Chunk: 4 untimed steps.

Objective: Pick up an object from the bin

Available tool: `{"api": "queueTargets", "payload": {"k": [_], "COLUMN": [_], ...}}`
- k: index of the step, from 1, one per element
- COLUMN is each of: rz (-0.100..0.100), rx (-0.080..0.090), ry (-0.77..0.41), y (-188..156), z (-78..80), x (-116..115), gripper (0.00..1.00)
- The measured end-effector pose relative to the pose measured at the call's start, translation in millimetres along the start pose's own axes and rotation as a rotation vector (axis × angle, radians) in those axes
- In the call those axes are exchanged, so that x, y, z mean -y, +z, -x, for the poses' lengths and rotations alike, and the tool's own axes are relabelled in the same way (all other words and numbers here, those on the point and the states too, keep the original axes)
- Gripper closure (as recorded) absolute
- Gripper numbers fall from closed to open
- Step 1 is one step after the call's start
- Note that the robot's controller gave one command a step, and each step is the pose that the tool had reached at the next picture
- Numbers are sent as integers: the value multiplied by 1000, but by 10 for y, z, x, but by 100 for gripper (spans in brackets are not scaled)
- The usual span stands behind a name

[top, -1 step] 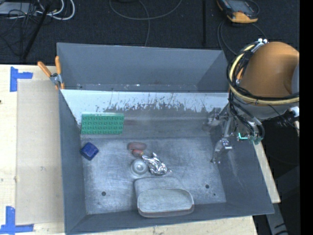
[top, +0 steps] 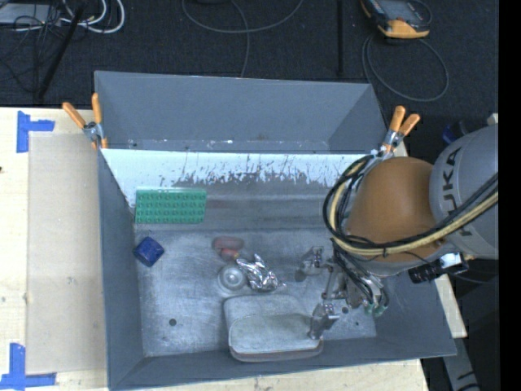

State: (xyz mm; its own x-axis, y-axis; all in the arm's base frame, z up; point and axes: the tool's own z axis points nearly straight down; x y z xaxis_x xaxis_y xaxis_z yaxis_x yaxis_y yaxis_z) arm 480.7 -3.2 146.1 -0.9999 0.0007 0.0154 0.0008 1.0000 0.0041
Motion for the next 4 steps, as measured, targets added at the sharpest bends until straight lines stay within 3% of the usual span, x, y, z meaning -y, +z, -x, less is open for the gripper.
{"api": "queueTargets", "payload": {"k": [1,2,3,4], "rz": [0,-5,-7,1], "rx": [14,19,8,21], "ry": [374,352,345,332], "y": [60,581,597,-170], "z": [502,708,688,636], "x": [-419,-585,-599,-841], "gripper": [0,0,100,100]}}
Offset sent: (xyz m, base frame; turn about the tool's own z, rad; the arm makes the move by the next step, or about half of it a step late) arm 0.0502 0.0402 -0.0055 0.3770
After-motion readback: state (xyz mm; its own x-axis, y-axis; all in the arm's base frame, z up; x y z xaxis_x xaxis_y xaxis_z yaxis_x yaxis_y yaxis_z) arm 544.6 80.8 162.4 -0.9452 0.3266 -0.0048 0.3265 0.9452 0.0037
